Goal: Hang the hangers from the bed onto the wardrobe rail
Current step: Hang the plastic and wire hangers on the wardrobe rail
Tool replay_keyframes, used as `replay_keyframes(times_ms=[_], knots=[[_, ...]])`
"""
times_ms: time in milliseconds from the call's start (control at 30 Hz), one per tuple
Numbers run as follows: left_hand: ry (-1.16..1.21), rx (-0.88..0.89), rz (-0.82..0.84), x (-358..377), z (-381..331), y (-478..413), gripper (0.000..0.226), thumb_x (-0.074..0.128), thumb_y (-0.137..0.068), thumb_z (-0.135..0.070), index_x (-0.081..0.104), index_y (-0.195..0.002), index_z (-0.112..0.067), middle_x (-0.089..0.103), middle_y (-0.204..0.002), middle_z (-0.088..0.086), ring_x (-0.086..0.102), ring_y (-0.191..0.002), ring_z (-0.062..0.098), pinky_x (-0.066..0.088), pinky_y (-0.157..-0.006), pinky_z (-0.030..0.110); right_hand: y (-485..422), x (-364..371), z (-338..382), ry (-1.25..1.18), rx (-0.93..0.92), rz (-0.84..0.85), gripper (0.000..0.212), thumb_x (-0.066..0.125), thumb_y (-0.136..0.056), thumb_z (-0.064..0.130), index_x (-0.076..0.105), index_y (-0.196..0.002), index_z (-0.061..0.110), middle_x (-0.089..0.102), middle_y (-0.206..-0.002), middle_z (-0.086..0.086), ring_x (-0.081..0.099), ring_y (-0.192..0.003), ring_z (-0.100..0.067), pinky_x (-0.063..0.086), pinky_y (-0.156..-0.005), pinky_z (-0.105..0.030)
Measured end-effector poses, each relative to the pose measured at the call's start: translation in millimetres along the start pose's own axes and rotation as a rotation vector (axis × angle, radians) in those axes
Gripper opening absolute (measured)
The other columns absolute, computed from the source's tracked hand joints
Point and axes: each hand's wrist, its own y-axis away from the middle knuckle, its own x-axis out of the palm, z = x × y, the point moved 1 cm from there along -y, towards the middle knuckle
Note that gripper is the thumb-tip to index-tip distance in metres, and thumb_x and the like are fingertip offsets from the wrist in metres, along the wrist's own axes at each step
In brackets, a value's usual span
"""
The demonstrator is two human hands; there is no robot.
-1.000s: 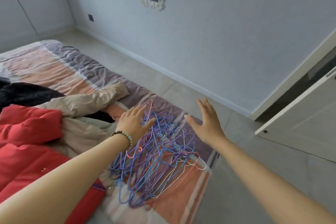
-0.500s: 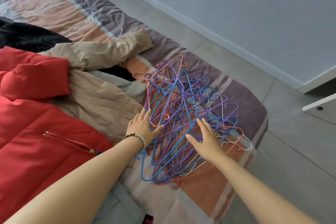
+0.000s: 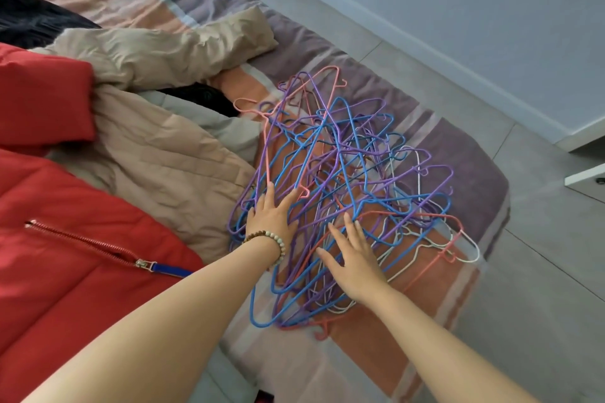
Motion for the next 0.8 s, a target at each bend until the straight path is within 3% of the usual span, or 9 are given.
replay_keyframes(times_ms=[100, 200, 333, 400, 467, 533, 667, 800], knots=[[-0.032, 0.006, -0.062, -3, 4, 2, 0.049, 0.033, -0.099, -0.036, 0.014, -0.144, -0.042, 0.0, -0.158, 0.004, 0.03, -0.136, 0.028, 0.024, -0.113, 0.045, 0, -1, 0, 0.012, 0.005, 0.014, 0.066, 0.034, -0.094, 0.058, 0.011, -0.15, 0.033, -0.022, -0.156, 0.01, -0.021, -0.144, -0.011, 0.0, -0.118, -0.04], [0.017, 0.034, -0.187, -13, 10, 6, 0.04, 0.025, -0.1, -0.037, 0.036, -0.139, -0.036, 0.028, -0.152, 0.002, 0.045, -0.127, 0.027, 0.028, -0.106, 0.043, 2, -5, 0, 0.03, 0.005, 0.032, 0.065, 0.032, -0.094, 0.058, 0.011, -0.15, 0.034, -0.021, -0.156, 0.011, -0.02, -0.144, -0.011, 0.0, -0.118, -0.04], [0.16, 0.031, -0.436, -40, 12, 17, 0.036, 0.032, -0.099, -0.035, 0.057, -0.12, -0.019, 0.067, -0.112, 0.01, 0.06, -0.102, 0.031, 0.038, -0.084, 0.034, 9, -9, -3, 0.033, 0.024, 0.056, 0.066, 0.032, -0.094, 0.058, 0.012, -0.151, 0.031, -0.014, -0.158, 0.007, -0.014, -0.146, -0.014, 0.0, -0.117, -0.037], [0.331, 0.01, -0.494, -56, 10, 22, 0.037, 0.032, -0.098, -0.042, 0.06, -0.112, -0.021, 0.07, -0.101, 0.01, 0.061, -0.093, 0.034, 0.044, -0.075, 0.037, 15, -14, -2, -0.016, 0.055, 0.067, 0.066, 0.032, -0.094, 0.056, 0.011, -0.151, 0.029, -0.011, -0.159, 0.005, -0.013, -0.146, -0.014, 0.0, -0.118, -0.036], [0.584, 0.043, -0.532, -76, 0, 29, 0.039, 0.03, -0.095, -0.047, 0.062, -0.099, -0.025, 0.071, -0.097, 0.003, 0.063, -0.091, 0.028, 0.05, -0.077, 0.04, 22, -26, 2, -0.079, 0.072, 0.059, 0.064, 0.033, -0.096, 0.053, 0.012, -0.151, 0.028, -0.006, -0.16, 0.003, -0.01, -0.147, -0.015, 0.001, -0.118, -0.035], [0.746, 0.087, -0.557, -100, -14, 38, 0.033, 0.031, -0.097, -0.041, 0.06, -0.09, -0.026, 0.072, -0.096, -0.001, 0.066, -0.09, 0.023, 0.051, -0.081, 0.04, 31, -44, 8, -0.122, 0.063, 0.03, 0.063, 0.035, -0.096, 0.051, 0.013, -0.151, 0.027, -0.003, -0.16, 0.003, -0.006, -0.147, -0.015, 0.002, -0.118, -0.035], [0.843, 0.247, -0.559, -159, -51, 66, 0.028, 0.035, -0.099, -0.034, 0.059, -0.087, -0.031, 0.068, -0.092, -0.005, 0.067, -0.09, 0.02, 0.052, -0.085, 0.042, 56, -110, 42, -0.366, -0.012, -0.119, 0.061, 0.039, -0.096, 0.049, 0.02, -0.15, 0.028, 0.006, -0.159, 0.009, 0.003, -0.146, -0.007, 0.007, -0.118, -0.033], [0.862, 0.422, -0.558, -225, -107, 108, 0.027, 0.039, -0.097, -0.037, 0.059, -0.079, -0.039, 0.068, -0.083, -0.013, 0.068, -0.077, 0.016, 0.055, -0.076, 0.04, 103, -212, 95, -0.487, -0.17, -0.369, 0.054, 0.042, -0.095, 0.045, 0.03, -0.145, 0.028, 0.028, -0.151, 0.011, 0.022, -0.141, -0.006, 0.022, -0.109, -0.023]])
